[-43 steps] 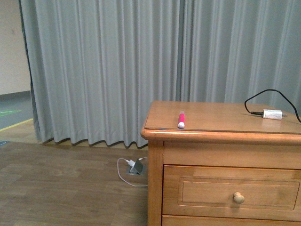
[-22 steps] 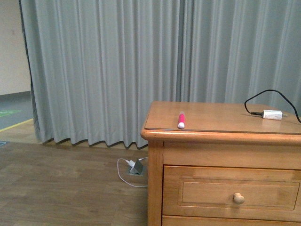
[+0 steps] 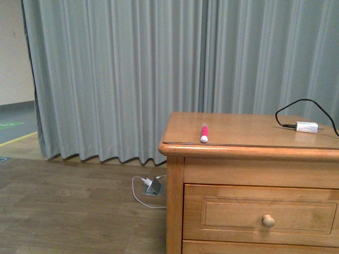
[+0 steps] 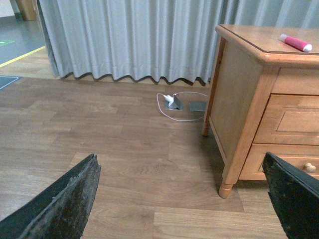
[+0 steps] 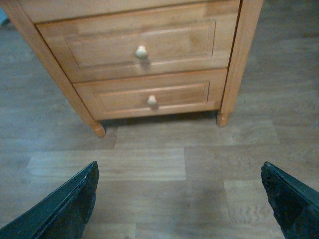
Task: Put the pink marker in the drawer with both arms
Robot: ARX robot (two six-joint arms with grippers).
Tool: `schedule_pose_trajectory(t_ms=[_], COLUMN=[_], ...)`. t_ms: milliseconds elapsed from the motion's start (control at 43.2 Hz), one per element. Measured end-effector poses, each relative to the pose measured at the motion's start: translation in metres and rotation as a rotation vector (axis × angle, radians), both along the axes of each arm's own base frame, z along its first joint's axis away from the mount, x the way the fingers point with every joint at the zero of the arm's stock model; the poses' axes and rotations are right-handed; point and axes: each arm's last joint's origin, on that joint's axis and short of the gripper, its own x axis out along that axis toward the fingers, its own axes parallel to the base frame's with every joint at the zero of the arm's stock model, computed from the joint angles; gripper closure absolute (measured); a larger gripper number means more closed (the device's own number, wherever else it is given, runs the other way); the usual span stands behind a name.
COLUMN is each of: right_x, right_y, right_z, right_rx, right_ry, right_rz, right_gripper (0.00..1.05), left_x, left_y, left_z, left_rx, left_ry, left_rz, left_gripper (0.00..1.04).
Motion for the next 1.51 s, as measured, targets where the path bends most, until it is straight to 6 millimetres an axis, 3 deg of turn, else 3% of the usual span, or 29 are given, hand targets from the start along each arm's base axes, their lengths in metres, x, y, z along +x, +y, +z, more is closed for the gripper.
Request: schedule_pose_trajectory(t_ms=[139,371,533,649,927,1297,1506], right_x=[0.033,0.111,0.175,0.211,0.277,0.332,0.339], right_y=[0.006,0.028,0.048,0.059,0.071,0.051,0.042], right_z=[0.008,0.009,-0.014,-0.035,-0.067,-0.1,-0.115], right_rx=[-0.03,-0.069,-0.082,-0.087,-0.109,-0.129,-0.138], right_ry=[0.015,-0.017,-0.008,-0.007,-0.011,0.044,0.07], right_rz=[0.066,0.101,0.112,0.119,0.103,0.018,0.008], right_gripper=[0.08,0.08,0.08,0.08,0.08,0.08,0.08], left_x=[0.0,0.0,0.0,0.0,0.0,0.0,0.0], left_y=[0.0,0.0,0.0,0.0,0.0,0.0,0.0], left_z=[0.0,0.0,0.0,0.0,0.0,0.0,0.0], left_rx=[0.0,0.0,0.0,0.0,0.0,0.0,0.0], left_ry=[0.0,0.0,0.0,0.0,0.0,0.0,0.0], left_rz=[0.0,0.0,0.0,0.0,0.0,0.0,0.0], left_gripper=[0.06,0.06,0.06,0.06,0.06,0.06,0.06])
